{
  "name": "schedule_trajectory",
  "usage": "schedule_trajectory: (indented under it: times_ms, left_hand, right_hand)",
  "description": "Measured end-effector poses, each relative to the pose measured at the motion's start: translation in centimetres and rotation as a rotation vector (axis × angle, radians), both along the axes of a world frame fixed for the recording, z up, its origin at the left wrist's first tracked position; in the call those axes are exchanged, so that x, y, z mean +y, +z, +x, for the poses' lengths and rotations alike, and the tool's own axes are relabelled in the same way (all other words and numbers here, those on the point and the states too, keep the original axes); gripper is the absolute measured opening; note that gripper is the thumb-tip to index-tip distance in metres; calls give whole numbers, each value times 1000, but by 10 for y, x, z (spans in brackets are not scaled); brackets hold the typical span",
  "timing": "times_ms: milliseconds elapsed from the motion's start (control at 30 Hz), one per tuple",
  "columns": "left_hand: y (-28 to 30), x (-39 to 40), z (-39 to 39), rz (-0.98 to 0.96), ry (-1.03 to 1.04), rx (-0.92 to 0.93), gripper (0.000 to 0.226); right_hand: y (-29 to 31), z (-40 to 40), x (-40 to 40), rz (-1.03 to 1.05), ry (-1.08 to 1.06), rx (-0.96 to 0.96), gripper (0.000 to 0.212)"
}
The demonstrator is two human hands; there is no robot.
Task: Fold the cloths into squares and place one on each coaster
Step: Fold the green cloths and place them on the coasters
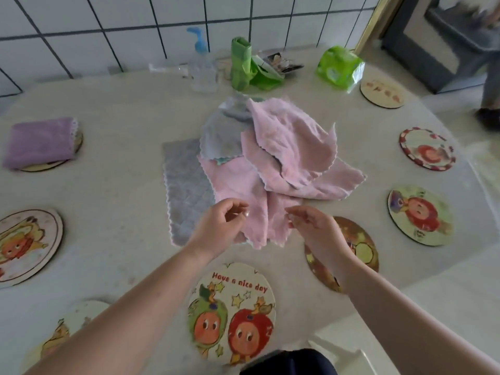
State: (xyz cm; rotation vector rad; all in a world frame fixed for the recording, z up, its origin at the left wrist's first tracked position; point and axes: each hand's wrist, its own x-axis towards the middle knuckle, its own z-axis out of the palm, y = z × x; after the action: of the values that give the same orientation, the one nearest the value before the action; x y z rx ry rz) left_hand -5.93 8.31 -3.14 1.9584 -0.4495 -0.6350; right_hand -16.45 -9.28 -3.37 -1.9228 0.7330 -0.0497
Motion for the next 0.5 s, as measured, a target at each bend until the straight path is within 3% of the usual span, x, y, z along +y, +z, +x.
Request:
schedule_trajectory:
  times_ms: [100, 233, 367, 500]
  left_hand:
    - [3, -56, 4, 99, -15, -250, 17]
    - [-1, -117, 13, 293, -230, -615, 29]
    - [-13, -155, 22, 537, -349, -713, 34]
    - [-16, -166, 31, 543, -235, -635, 25]
  right_hand:
    - [-2, 15, -56, -77, 99, 5, 20]
    - [-14, 37, -113, -243, 223, 29, 25]
    - [-26, 58, -150, -339, 407, 133, 32]
    - [-37, 70, -168, -427, 539, 177, 44]
